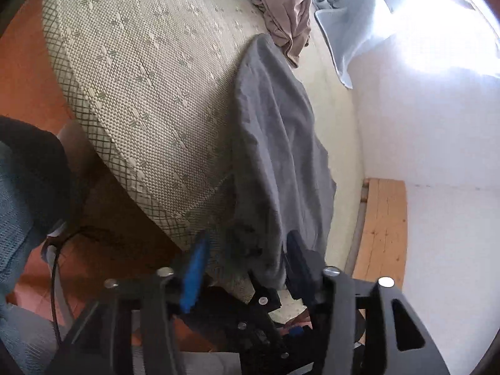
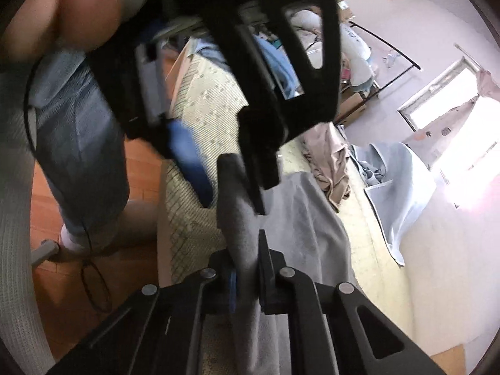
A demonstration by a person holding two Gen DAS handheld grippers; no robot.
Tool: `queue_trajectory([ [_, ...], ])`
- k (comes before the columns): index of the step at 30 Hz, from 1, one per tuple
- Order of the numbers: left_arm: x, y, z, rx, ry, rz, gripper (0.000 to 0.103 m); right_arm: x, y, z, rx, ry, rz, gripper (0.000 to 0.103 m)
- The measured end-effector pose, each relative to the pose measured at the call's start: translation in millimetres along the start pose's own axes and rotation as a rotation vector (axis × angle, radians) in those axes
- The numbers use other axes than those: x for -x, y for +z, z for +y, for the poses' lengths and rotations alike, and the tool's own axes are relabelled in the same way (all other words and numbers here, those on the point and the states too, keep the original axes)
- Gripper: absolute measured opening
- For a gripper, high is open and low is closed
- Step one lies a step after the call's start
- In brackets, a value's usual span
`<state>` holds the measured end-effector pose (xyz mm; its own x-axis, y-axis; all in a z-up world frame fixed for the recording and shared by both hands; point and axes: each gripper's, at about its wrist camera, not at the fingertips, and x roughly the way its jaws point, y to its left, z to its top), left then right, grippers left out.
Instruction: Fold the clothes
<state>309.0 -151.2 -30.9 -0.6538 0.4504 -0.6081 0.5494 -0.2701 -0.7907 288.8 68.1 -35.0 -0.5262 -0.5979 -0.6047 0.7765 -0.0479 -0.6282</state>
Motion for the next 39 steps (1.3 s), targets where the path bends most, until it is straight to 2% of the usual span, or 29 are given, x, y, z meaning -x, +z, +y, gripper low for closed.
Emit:
queue_trajectory([
  [8,-12,0,7,0.048,-0.07,0.028,0.06,1,0,-12,-0.039,0.007,-0.019,0.008],
  [11,-15,1,1,0.011,-0.065,0.033,0.06,2,-2,-18,-0.058,0.018,-0.03,0.008],
  [16,-23,3,-2,0.007,-0.047,0.033,0.058,3,-8,-17,-0.048,0.038,-0.039,0.008],
  [17,-24,3,-2,0.004,-0.041,0.033,0.048,2,-8,-16,-0.045,0.039,-0.04,0.009],
  [18,-24,3,-2,0.001,-0.034,0.034,0.033,2,-8,-16,-0.041,0.039,-0.041,0.009],
  [20,-25,4,-1,0.002,-0.033,0.034,0.028,1,-9,-16,-0.036,0.043,-0.04,0.009],
  [25,-22,6,-1,0.01,-0.032,0.034,0.023,2,-13,-14,-0.019,0.041,-0.049,0.008],
  [26,-21,7,-1,0.01,-0.034,0.033,0.019,3,-14,-12,-0.011,0.036,-0.052,0.008],
  [27,-20,8,-2,0.009,-0.032,0.031,0.017,6,-15,-9,-0.003,0.034,-0.052,0.013],
  [28,-18,9,-3,0.008,-0.031,0.029,0.015,8,-16,-6,0.006,0.038,-0.054,0.024],
  [29,-16,10,-4,0.007,-0.03,0.026,0.014,9,-18,-4,0.012,0.037,-0.054,0.031],
  [31,-14,12,-6,0.01,-0.039,0.028,0.013,8,-23,-5,0.014,0.013,-0.045,0.054],
  [33,-12,14,-10,0.008,-0.058,0.032,0.013,6,-30,-8,0.008,-0.015,-0.026,0.059],
  [39,12,6,-21,-0.006,-0.109,0.036,0.013,-3,-62,-30,-0.044,-0.097,0.075,0.063],
])
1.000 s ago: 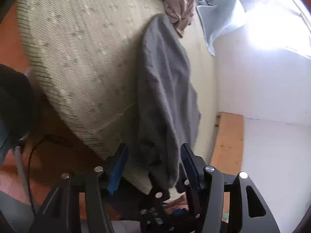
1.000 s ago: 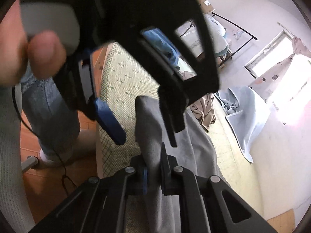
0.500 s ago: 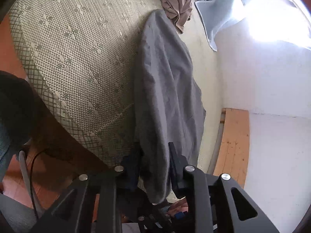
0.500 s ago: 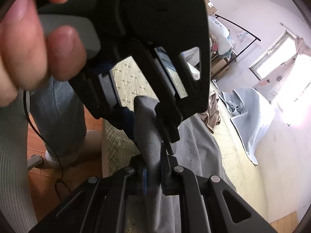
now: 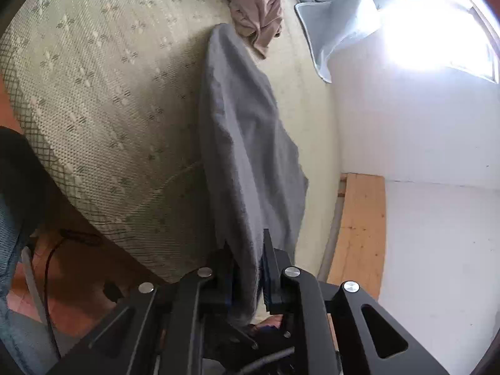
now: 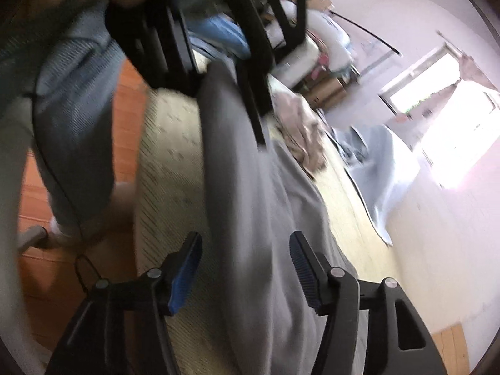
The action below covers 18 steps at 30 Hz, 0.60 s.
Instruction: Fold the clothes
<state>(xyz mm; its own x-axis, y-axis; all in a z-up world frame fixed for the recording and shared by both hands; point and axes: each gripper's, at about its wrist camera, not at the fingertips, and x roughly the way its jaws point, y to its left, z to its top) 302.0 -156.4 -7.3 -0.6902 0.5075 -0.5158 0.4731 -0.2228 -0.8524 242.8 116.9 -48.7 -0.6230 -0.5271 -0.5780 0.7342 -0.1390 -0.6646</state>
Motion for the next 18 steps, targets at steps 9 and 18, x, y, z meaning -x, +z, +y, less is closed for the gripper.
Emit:
queue_trajectory([
  [9,15,11,-9,-0.008,-0.022,-0.018,0.011,-22,-78,-47,-0.076,-0.13,0.208,0.064],
  [18,21,20,-19,-0.014,-0.03,-0.03,0.011,-12,-166,-98,-0.146,-0.265,0.407,0.064],
])
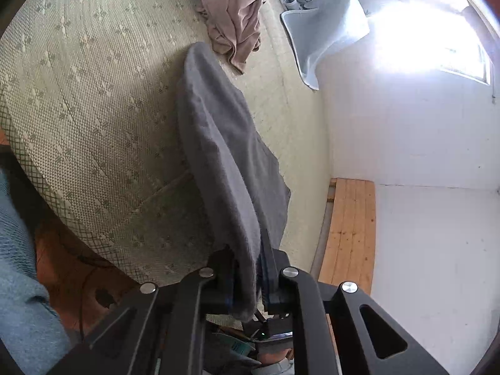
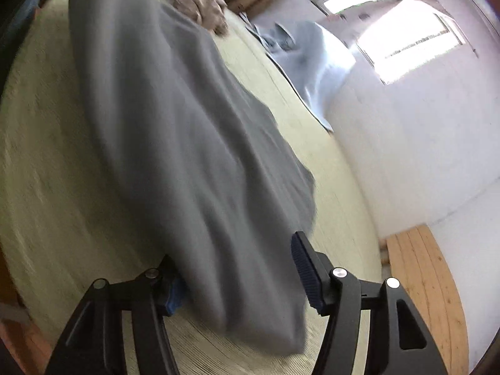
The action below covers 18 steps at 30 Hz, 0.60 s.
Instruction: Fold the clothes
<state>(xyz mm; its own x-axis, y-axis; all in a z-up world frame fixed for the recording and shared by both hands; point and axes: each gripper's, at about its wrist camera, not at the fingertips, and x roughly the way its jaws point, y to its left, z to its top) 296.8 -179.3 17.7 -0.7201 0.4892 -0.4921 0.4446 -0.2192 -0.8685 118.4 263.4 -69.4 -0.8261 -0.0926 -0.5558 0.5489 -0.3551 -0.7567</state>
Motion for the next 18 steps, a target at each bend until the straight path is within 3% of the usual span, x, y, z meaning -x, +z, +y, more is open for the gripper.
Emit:
queue_trajectory([
  [4,9,9,-2,-0.004,-0.001,-0.028,0.01,-11,-22,-12,0.001,-0.023,0.041,0.064],
  [12,-14,27,-15,-0.006,0.011,-0.051,0.01,-20,-22,-20,0.038,-0.052,0.043,0.063],
  [14,-30,30,-23,-0.003,0.016,-0.053,0.01,-20,-19,-19,0.047,-0.039,0.04,0.055],
  [15,-27,28,-18,-0.002,0.018,-0.051,0.01,-20,-17,-18,0.053,-0.027,0.038,0.038],
  [16,-26,28,-17,-0.001,0.02,-0.05,0.01,-18,-15,-16,0.069,-0.015,0.028,0.012],
  [17,-24,29,-16,-0.003,0.021,-0.051,0.01,-16,-13,-13,0.086,-0.012,0.022,0.006],
  [18,-23,29,-16,-0.004,0.022,-0.052,0.01,-15,-11,-11,0.098,-0.008,0.022,0.008],
])
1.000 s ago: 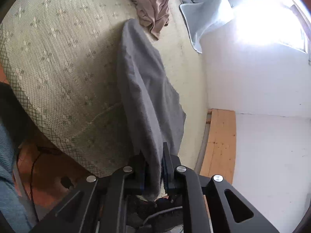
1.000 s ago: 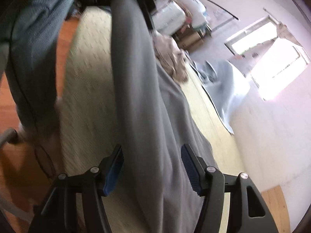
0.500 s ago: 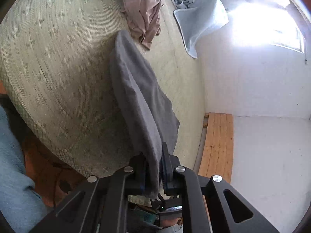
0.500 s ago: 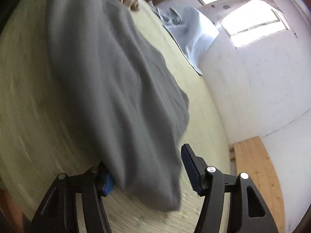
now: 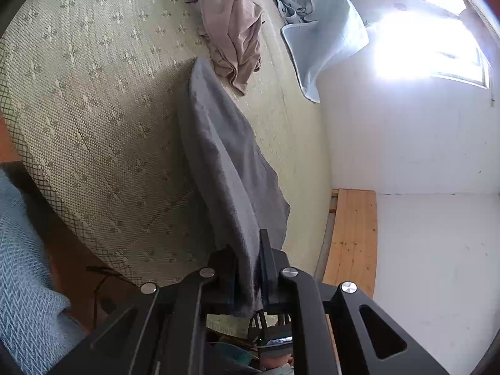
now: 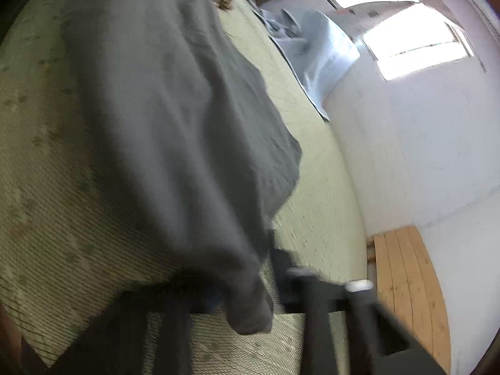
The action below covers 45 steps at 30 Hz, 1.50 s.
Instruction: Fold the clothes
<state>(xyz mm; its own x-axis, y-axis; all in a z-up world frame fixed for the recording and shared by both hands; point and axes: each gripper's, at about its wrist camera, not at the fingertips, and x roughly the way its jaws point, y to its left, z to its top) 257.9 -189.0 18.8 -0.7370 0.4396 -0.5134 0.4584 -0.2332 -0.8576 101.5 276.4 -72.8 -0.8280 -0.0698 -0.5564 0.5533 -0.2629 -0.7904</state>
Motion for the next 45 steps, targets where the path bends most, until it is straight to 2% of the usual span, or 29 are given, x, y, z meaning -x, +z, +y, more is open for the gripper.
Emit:
queue_trajectory([
  [4,3,3,-4,-0.013,0.007,-0.006,0.01,10,-1,-14,-0.038,0.028,0.001,0.005],
  [10,28,5,-31,-0.108,-0.009,-0.029,0.01,60,1,-62,-0.187,0.001,-0.032,0.005],
  [12,38,3,-45,-0.152,-0.027,-0.034,0.01,67,22,-83,-0.231,-0.01,-0.047,0.004],
  [16,58,-2,-71,-0.215,-0.076,-0.032,0.01,137,16,-109,-0.288,-0.051,-0.075,0.005],
  [22,95,-17,-98,-0.253,-0.133,-0.011,0.01,229,16,-136,-0.297,-0.092,-0.098,0.004],
  [25,99,-16,-103,-0.233,-0.137,0.01,0.01,260,13,-149,-0.313,-0.077,-0.089,0.004],
  [27,91,-10,-101,-0.207,-0.107,0.028,0.01,268,13,-160,-0.332,-0.033,-0.074,0.005],
  [29,82,-4,-98,-0.181,-0.077,0.046,0.01,252,16,-172,-0.346,0.014,-0.064,0.005],
  [33,30,30,-91,-0.135,-0.003,0.058,0.01,211,15,-176,-0.375,0.107,-0.033,0.005],
  [38,-47,76,-101,-0.134,0.104,0.047,0.01,119,15,-180,-0.409,0.205,0.025,0.005],
  [45,-162,136,-114,-0.179,0.262,0.044,0.01,-6,24,-190,-0.404,0.27,0.141,0.005],
])
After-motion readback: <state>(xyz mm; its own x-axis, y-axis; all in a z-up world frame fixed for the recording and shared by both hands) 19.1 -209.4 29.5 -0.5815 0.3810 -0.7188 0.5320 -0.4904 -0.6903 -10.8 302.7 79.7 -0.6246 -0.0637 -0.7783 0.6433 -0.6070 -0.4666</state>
